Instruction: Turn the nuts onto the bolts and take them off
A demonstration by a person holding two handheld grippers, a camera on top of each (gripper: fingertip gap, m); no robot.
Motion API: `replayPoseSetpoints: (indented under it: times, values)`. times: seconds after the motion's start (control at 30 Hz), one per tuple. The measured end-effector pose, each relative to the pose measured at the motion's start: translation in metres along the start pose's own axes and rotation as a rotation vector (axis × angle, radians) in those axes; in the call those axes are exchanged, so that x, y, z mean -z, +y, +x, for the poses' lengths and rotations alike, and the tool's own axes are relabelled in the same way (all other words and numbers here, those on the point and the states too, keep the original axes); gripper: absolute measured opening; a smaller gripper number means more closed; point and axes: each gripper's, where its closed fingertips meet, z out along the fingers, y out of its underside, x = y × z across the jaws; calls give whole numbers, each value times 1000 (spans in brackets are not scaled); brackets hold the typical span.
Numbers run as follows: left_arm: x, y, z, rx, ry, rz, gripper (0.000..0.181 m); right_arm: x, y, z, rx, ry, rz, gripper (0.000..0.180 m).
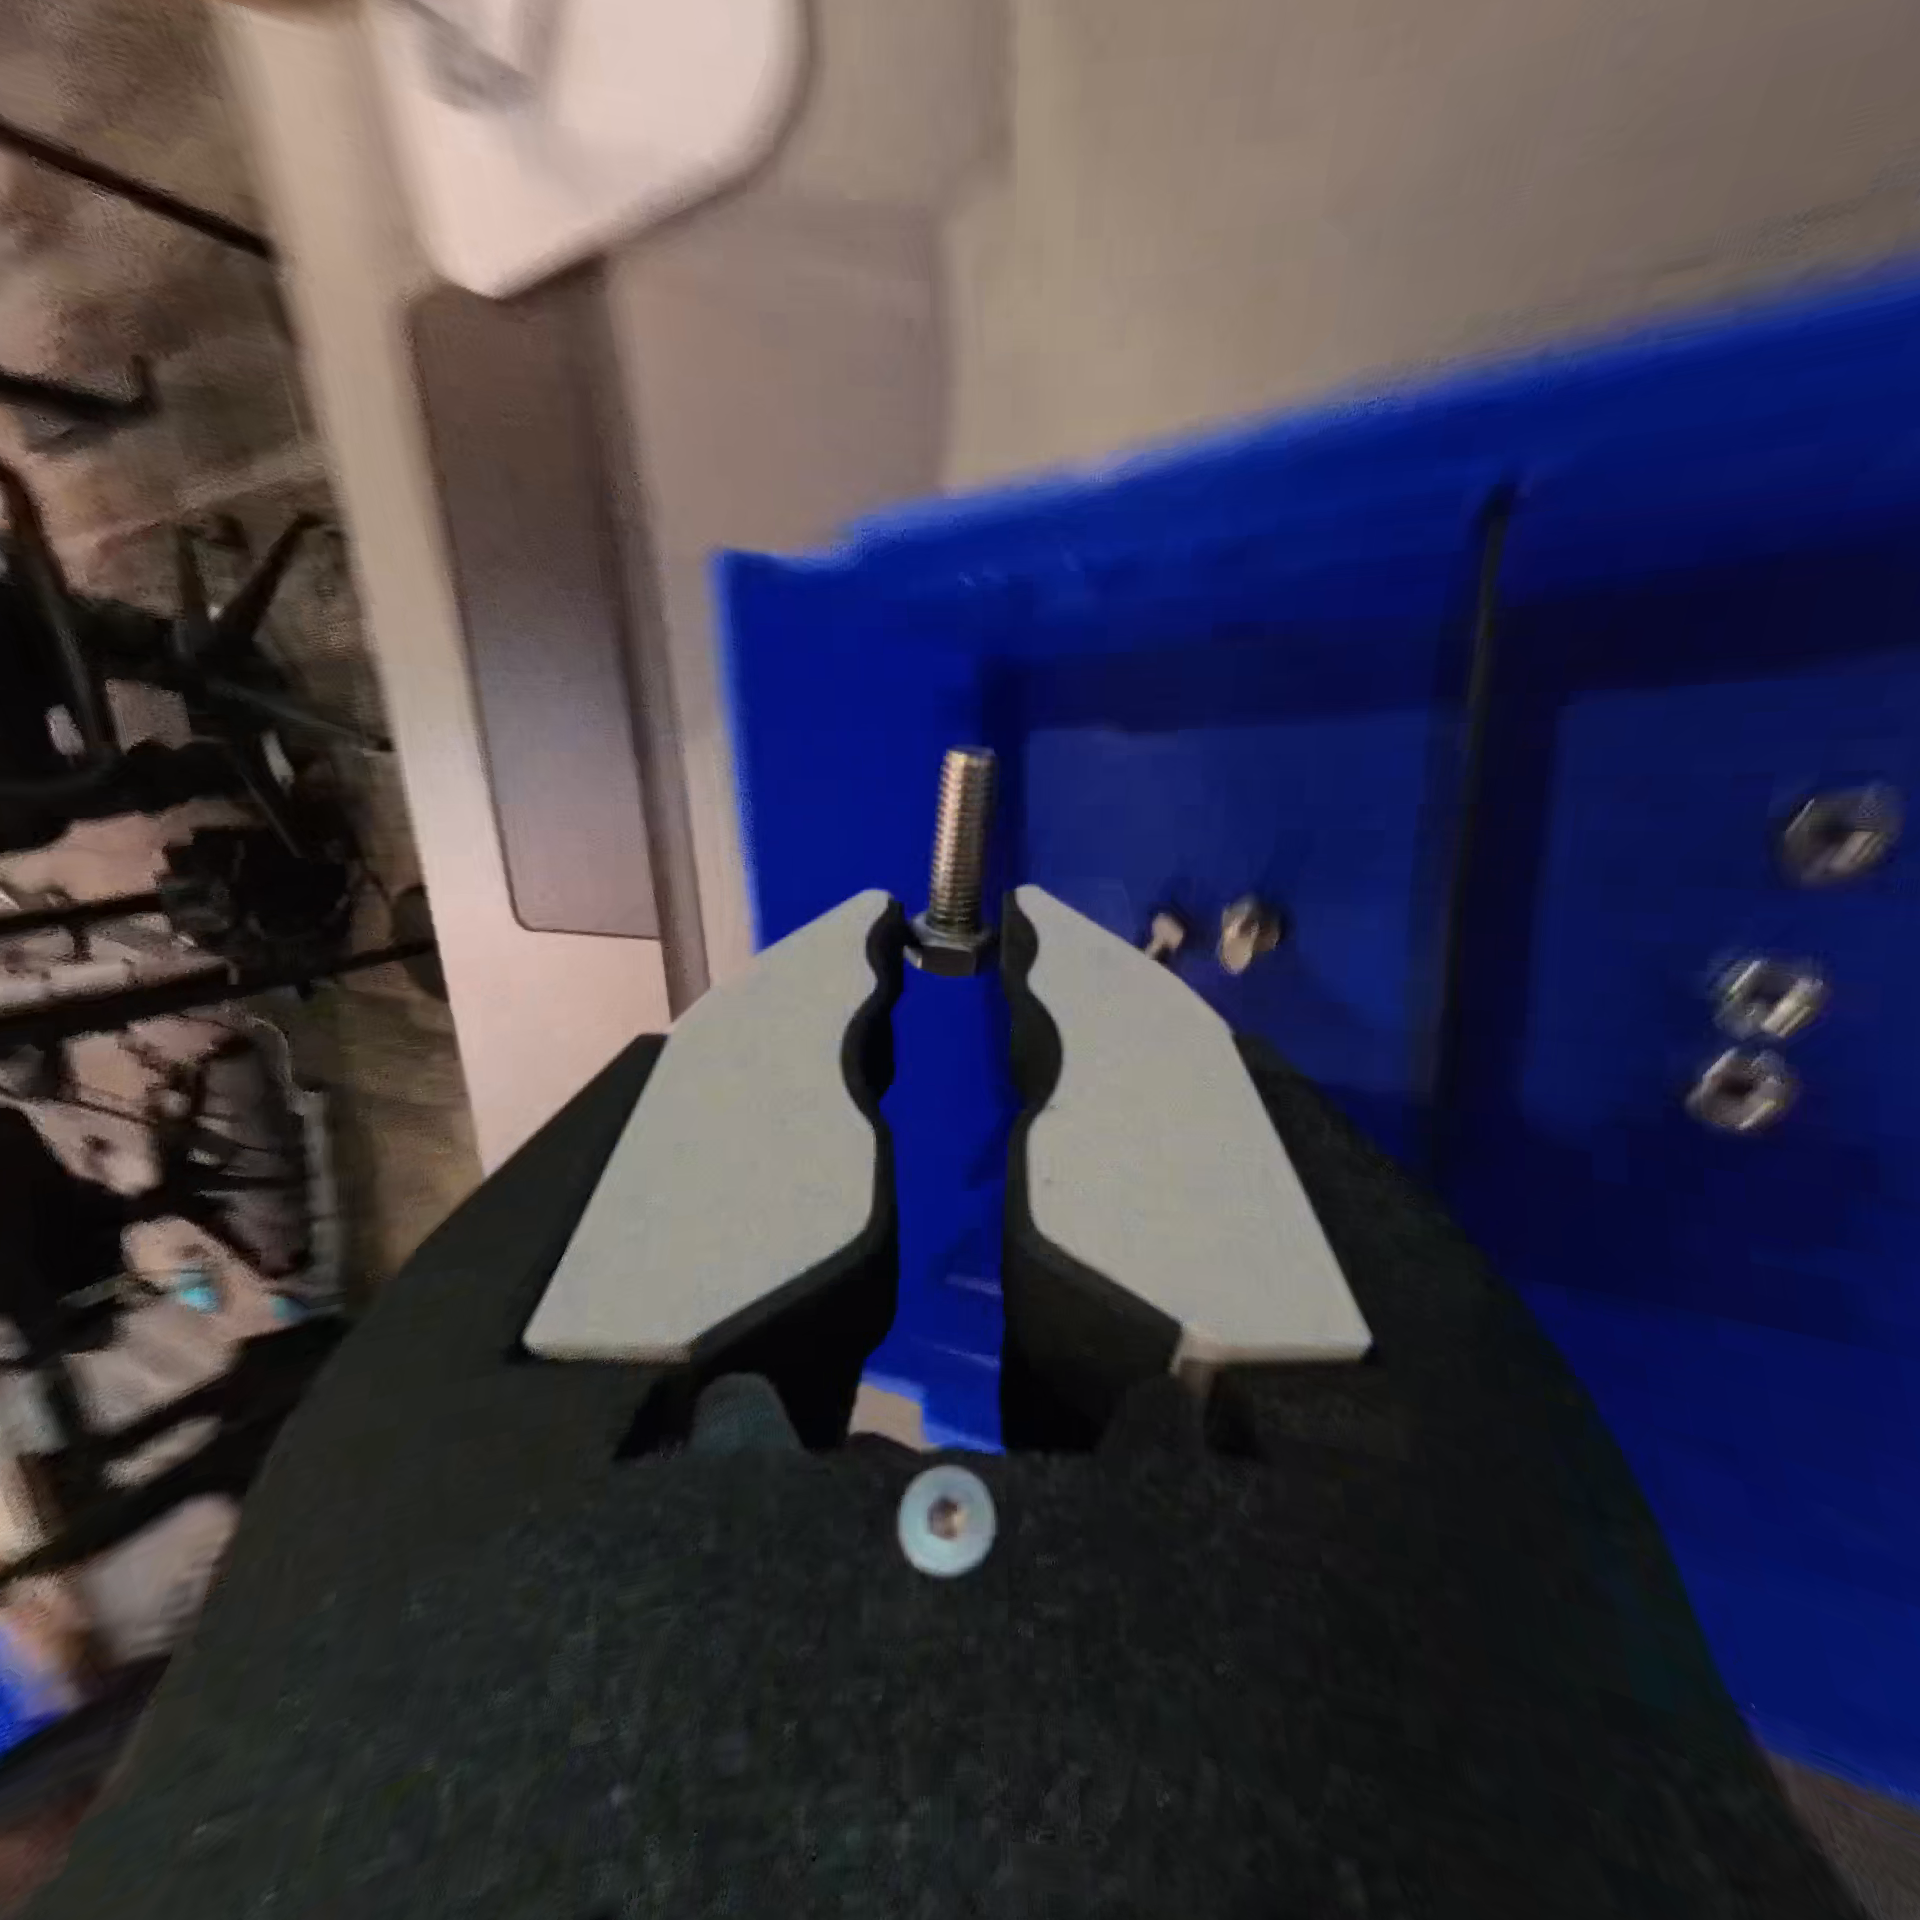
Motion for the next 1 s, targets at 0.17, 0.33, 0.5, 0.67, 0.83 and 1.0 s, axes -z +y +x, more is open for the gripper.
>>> replayPoseSetpoints:
  times: [0.17,0.33,0.5,0.67,0.83,1.0]
  values:
    - [71,-71,-28,502,-157,459,18,7,-15,-13,-36,-68,55,31]
    - [113,-166,-14,909,-56,947,17,14,-28,-26,-117,-170,102,30]
    - [96,-258,31,964,3,1088,17,23,-37,-26,-219,-259,150,30]
    - [13,-303,73,917,-84,965,17,27,-36,-33,-306,-400,159,31]
    - [-40,-297,89,918,-93,960,17,21,-24,-37,-356,-469,100,32]
    - [-33,-280,87,901,-188,1021,17,16,-19,-39,-349,-459,73,42]
